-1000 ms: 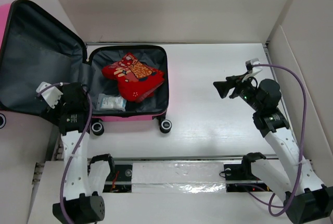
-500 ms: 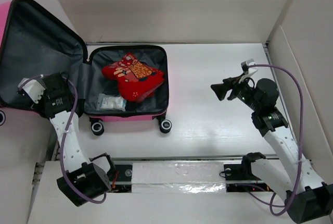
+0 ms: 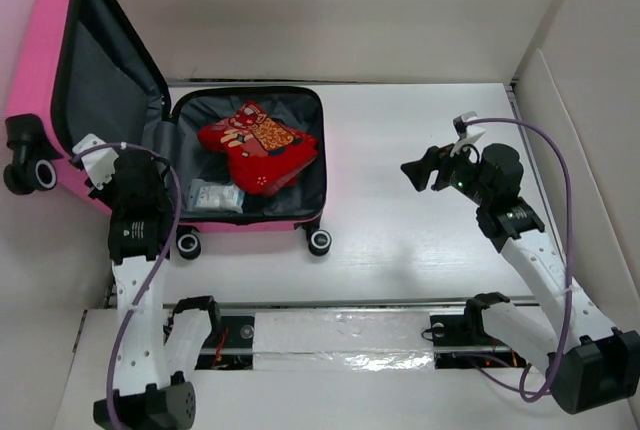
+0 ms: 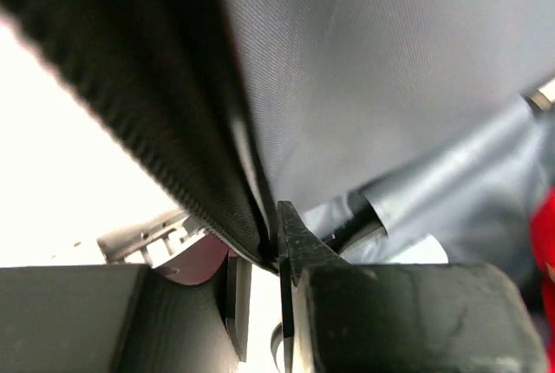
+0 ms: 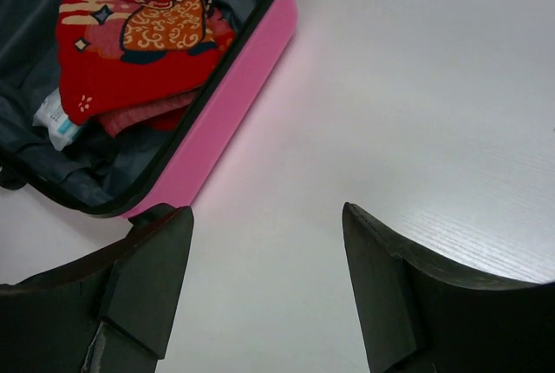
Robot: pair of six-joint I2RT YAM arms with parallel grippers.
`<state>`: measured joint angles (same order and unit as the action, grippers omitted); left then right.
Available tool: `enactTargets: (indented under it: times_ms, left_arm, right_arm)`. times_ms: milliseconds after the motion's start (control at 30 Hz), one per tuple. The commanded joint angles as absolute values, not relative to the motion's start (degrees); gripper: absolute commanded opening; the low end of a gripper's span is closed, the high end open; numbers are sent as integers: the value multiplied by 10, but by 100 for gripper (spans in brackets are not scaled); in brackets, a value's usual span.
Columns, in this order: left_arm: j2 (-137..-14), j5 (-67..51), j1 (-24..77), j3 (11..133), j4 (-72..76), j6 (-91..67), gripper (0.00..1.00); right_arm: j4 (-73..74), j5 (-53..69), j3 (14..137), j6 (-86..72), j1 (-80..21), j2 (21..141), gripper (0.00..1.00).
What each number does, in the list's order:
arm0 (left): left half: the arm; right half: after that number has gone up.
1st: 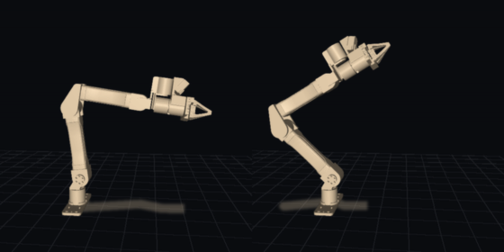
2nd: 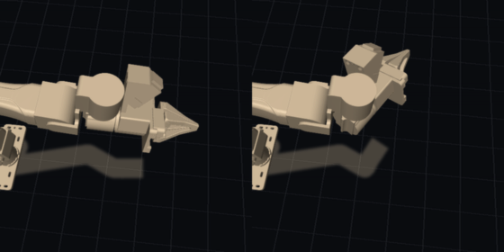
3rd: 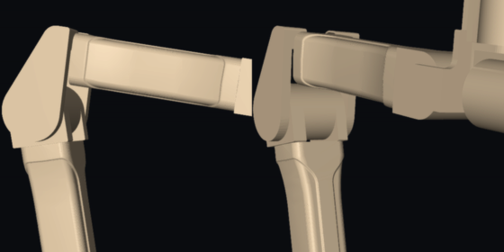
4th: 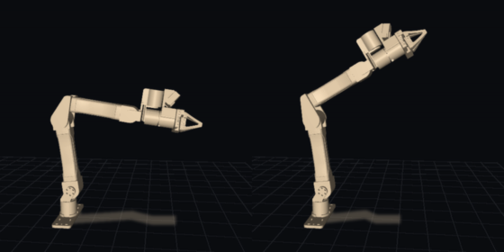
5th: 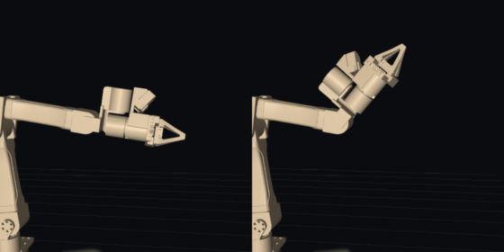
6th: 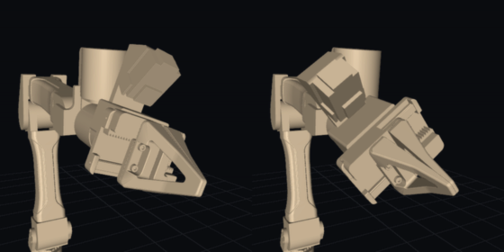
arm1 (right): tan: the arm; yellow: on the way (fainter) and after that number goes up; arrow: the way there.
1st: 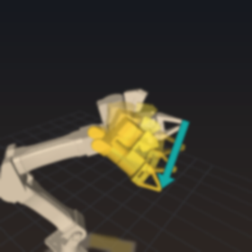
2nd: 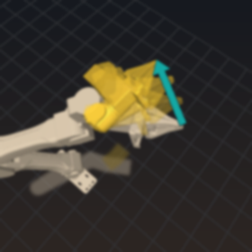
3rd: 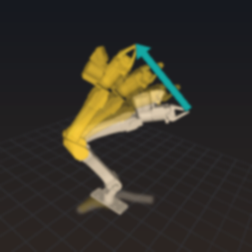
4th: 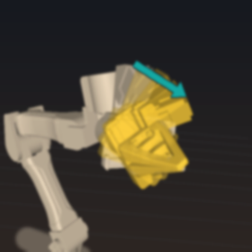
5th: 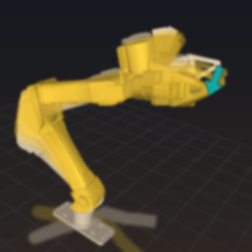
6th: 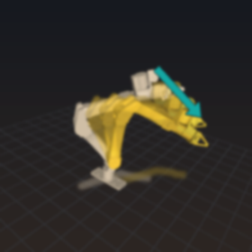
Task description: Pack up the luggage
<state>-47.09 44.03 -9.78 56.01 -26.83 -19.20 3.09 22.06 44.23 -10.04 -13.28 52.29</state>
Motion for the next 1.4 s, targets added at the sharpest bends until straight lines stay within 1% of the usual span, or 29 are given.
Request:
enactTargets:
  times_ms: [0,33,133,167,200,367,433,467,567,600,633,667,700,800,833,900,1000,1033,1100,1133,1167,1233,1267,1367]
  left_arm:
    - [-439,305,-17,554,-207,-151,0]
    - [-427,285,-5,552,-199,-138,0]
    - [-415,176,2,546,-186,-80,0]
    - [-409,122,24,541,-179,-71,0]
    - [-406,96,34,536,-174,-50,0]
    - [-411,-72,56,519,-159,-27,0]
    - [-428,-107,72,526,-167,-19,0]
    - [-429,-144,72,524,-167,-18,0]
    - [-406,-199,72,505,-154,-28,0]
    - [-399,-215,72,499,-149,-32,18]
    - [-382,-229,72,494,-147,-34,29]
    - [-379,-256,72,497,-154,-36,35]
    - [-378,-271,72,498,-160,-36,42]
    - [-377,-343,72,512,-174,-38,55]
    - [-373,-360,72,520,-184,-35,56]
    - [-357,-395,72,523,-185,-36,53]
    - [-319,-419,72,525,-186,-36,53]
    - [-309,-422,72,529,-185,-40,53]
    - [-306,-418,72,534,-173,-52,53]
    - [-312,-390,72,542,-150,-72,53]
    - [-318,-320,72,547,-137,-113,52]
    - [-349,-216,72,561,-107,-159,50]
    - [-364,-100,72,564,-102,-210,49]
    - [-445,16,72,578,-75,-244,47]
  right_arm:
    - [18,217,471,-93,-142,529,75]
    - [18,215,472,-93,-142,532,75]
    - [19,214,474,-93,-142,541,75]
    - [20,214,475,-92,-142,544,75]
    - [21,211,475,-92,-148,548,75]
    - [20,192,476,-93,-154,560,76]
    - [22,186,480,-91,-159,575,76]
    - [27,183,482,-89,-159,578,76]
    - [33,164,487,-86,-164,583,77]
    - [33,160,486,-86,-164,583,77]
    - [33,153,486,-86,-164,582,77]
    - [33,150,486,-87,-164,580,77]
    - [33,148,485,-87,-164,580,77]
    - [33,137,484,-89,-164,583,77]
    - [33,132,485,-89,-164,583,77]
    - [35,123,484,-89,-164,578,77]
    - [31,98,477,-95,-164,569,73]
    - [27,93,476,-96,-164,566,68]
    - [18,91,471,-100,-164,567,51]
    - [17,92,471,-101,-164,572,32]
    - [14,95,470,-101,-164,577,21]
    - [13,101,475,-100,-170,593,8]
    - [11,102,475,-98,-176,599,0]
    - [11,98,483,-91,-189,620,0]
